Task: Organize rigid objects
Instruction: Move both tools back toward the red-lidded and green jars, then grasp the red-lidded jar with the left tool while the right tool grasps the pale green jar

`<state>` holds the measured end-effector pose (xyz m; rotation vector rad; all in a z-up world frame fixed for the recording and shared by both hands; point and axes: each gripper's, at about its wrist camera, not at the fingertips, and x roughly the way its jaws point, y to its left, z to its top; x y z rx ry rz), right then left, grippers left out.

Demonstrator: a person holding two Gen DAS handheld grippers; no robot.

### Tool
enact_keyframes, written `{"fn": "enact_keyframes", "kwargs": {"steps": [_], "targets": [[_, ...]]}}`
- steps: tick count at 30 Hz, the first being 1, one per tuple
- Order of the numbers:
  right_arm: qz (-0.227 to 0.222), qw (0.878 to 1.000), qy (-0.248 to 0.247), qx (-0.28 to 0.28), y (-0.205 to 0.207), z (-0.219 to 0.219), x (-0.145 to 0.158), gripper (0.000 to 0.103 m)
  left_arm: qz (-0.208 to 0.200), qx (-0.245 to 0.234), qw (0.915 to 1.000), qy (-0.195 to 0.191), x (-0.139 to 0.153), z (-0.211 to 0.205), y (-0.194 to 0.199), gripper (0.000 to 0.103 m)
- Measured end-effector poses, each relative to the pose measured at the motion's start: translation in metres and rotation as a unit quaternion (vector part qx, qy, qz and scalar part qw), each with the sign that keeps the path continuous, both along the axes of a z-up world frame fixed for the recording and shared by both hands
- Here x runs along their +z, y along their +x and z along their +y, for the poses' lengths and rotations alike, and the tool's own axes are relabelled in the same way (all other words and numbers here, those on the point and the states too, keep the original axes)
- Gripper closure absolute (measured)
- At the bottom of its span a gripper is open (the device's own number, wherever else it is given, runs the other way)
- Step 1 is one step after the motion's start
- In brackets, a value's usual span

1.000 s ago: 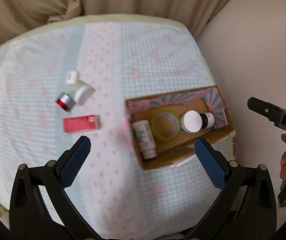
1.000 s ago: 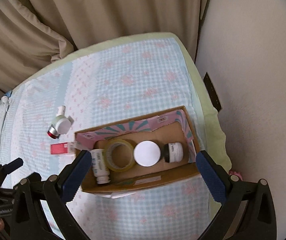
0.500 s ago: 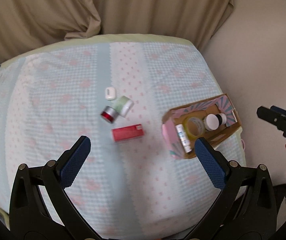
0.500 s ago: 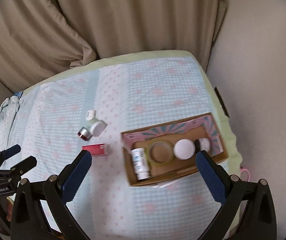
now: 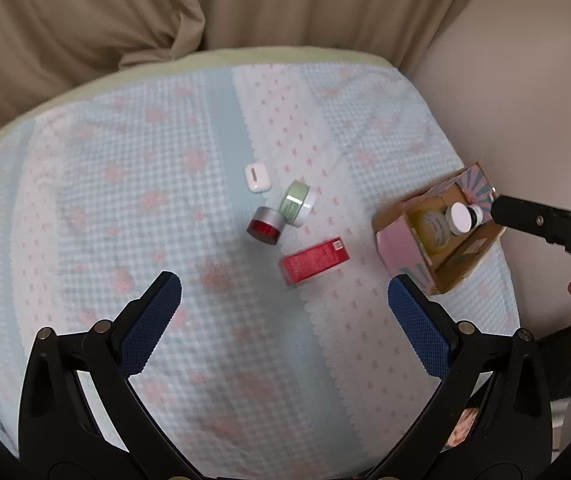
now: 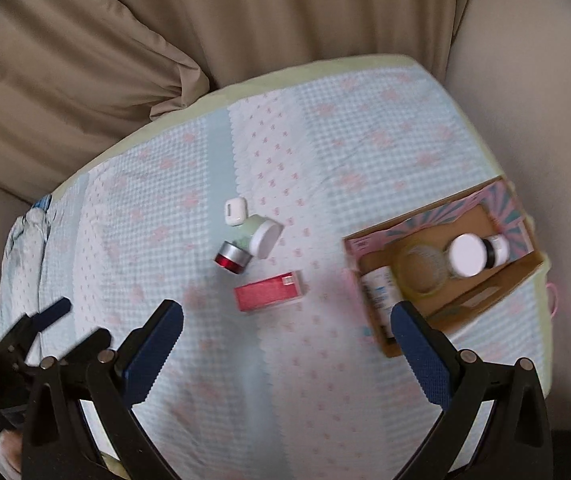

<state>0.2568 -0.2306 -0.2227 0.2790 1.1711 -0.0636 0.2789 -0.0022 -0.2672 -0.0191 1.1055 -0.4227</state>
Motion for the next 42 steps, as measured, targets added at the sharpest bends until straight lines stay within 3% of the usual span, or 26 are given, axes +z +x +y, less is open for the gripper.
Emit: {"fn": "enact_keyframes", "kwargs": {"steps": [8,18,25,30,37,38,39,41,42], "targets": [[0.052,0.996,0.049,-0.046,0.060,0.021,-0.053,0.000,0.039,-0.024,0.9989,0.006,-0.059,0.003,0.058,0.000],[0.142,0.980,0.102,-0.098,0.148,0.030,-0.154,0.000,0.091,-0.040,0.9949,0.018,-0.150,-0.026,0.123,0.001],[0.194,0.965,0.126,-0.127,0.182,0.030,-0.221,0.003,0.112,-0.054,0.9919,0.025,-0.210,-0.050,0.143,0.012],[0.227,0.954,0.139,-0.138,0.194,0.030,-0.257,0.009,0.117,-0.069,0.9902,0.031,-0.235,-0.058,0.149,0.019],[0.234,0.948,0.149,-0.154,0.201,0.031,-0.280,0.015,0.114,-0.091,0.9887,0.035,-0.255,-0.075,0.149,0.026],[0.234,0.948,0.151,-0.156,0.202,0.028,-0.282,0.018,0.111,-0.093,0.9888,0.035,-0.256,-0.078,0.149,0.028],[0.235,0.947,0.153,-0.157,0.202,0.027,-0.285,0.027,0.109,-0.095,0.9889,0.035,-0.257,-0.081,0.149,0.030],[0.241,0.945,0.157,-0.156,0.202,0.026,-0.291,0.046,0.108,-0.104,0.9883,0.029,-0.259,-0.088,0.149,0.047],[0.243,0.944,0.159,-0.157,0.200,0.026,-0.294,0.051,0.106,-0.111,0.9877,0.029,-0.260,-0.092,0.149,0.048]]}}
